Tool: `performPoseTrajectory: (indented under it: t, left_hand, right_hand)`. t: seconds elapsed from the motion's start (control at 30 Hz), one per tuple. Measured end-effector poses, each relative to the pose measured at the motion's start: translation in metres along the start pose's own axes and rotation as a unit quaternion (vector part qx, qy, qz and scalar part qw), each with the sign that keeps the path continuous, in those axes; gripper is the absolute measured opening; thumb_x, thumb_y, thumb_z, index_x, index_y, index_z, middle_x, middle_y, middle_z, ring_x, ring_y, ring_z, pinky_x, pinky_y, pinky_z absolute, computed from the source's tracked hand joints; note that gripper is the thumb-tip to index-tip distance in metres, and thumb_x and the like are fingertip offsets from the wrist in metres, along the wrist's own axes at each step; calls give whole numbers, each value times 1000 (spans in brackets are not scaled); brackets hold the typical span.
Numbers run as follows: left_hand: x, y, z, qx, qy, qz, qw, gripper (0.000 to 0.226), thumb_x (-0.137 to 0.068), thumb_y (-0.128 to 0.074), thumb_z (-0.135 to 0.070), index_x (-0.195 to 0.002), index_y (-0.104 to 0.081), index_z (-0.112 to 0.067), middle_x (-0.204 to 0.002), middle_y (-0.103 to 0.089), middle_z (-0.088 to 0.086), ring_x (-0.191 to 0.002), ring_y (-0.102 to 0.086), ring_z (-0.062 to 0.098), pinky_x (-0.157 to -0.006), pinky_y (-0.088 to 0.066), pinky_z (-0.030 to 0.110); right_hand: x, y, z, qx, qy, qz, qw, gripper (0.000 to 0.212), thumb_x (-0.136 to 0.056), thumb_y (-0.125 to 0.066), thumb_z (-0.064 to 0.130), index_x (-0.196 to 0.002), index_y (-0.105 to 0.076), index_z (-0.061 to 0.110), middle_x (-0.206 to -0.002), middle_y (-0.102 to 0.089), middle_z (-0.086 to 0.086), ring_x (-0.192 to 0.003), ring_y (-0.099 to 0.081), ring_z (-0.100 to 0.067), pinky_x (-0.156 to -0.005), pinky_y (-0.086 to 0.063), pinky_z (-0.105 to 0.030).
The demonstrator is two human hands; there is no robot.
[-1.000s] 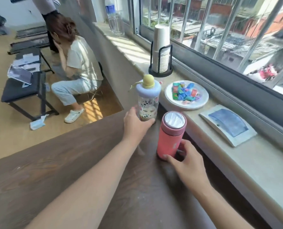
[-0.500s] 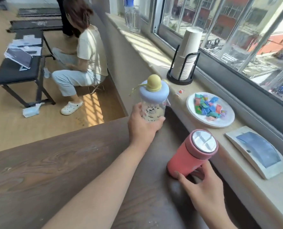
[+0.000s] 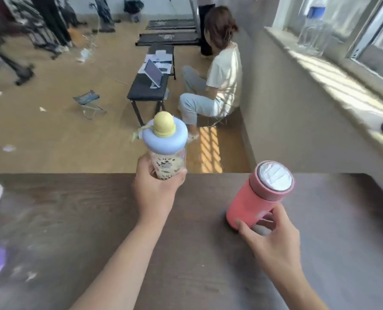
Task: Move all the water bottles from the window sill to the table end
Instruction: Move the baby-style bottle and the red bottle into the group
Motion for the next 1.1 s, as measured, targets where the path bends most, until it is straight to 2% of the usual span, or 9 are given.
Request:
performPoseTrajectory:
  t: [0.1, 0.2, 0.37, 0.47, 0.63, 0.87, 1.1]
  left_hand:
    - [-17, 72, 19, 2, 11, -70, 997, 57, -62, -96, -25, -109, -64, -33, -102, -77, -13, -98, -76, 11, -87, -62, 41]
    - [-30, 126, 35, 12, 20, -138, 990, 60, -63, -95, -23, -107, -61, -43, -106, -77, -13, -102, -77, 13, -91, -62, 42]
    - [-53, 186, 57, 21, 34, -247, 968, 59, -61, -93, -27, -109, -60, -36, -108, -76, -7, -103, -75, 21, -92, -61, 50]
    - [-65, 207, 67, 23, 45, -289, 956, 67, -60, -92, -28, -121, -62, -28, -116, -76, -5, -110, -73, 23, -97, -58, 48]
    - [-79, 232, 87, 21, 64, -308, 949, 77, -58, -90, -34, -129, -62, -26, -123, -75, -5, -115, -72, 20, -102, -56, 48]
    - [-89, 246, 103, 24, 84, -306, 948, 70, -58, -90, -30, -124, -64, -26, -120, -75, -4, -113, -72, 23, -101, -57, 49]
    - [-97, 250, 110, 21, 86, -294, 952, 66, -62, -91, -26, -122, -64, -23, -117, -76, -3, -110, -72, 22, -99, -57, 48]
  right_hand:
    - [-2, -70, 40, -5, 32, 48, 998, 43, -67, -92, 24, -96, -62, 33, -92, -74, 16, -87, -68, 8, -67, -49, -5]
    - [0, -130, 75, -14, 63, 92, 994, 42, -69, -91, 28, -98, -61, 33, -92, -73, 17, -89, -67, 6, -68, -50, -12]
    - [6, -211, 117, -4, 106, 151, 983, 45, -72, -90, 29, -106, -61, 33, -93, -71, 18, -90, -65, 6, -70, -50, -7]
    - [9, -247, 132, 3, 119, 171, 978, 45, -72, -89, 29, -107, -60, 31, -95, -70, 17, -90, -65, 4, -70, -49, -11]
    - [17, -295, 149, 17, 132, 204, 970, 48, -72, -88, 31, -111, -60, 26, -100, -70, 13, -92, -66, 0, -75, -52, -19]
    - [27, -326, 148, 42, 134, 225, 964, 56, -70, -89, 34, -117, -59, 28, -106, -70, 14, -96, -67, -4, -85, -58, -34]
    - [26, -333, 140, 65, 133, 213, 966, 55, -69, -86, 42, -114, -59, 29, -104, -69, 14, -95, -67, -8, -84, -58, -40]
Point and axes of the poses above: each hand's wrist, its own x-axis away from the middle knuckle, its own y-axis out of the back of the hand, z = x × y, the point moved 5 cm from there along -x, towards the middle knuckle
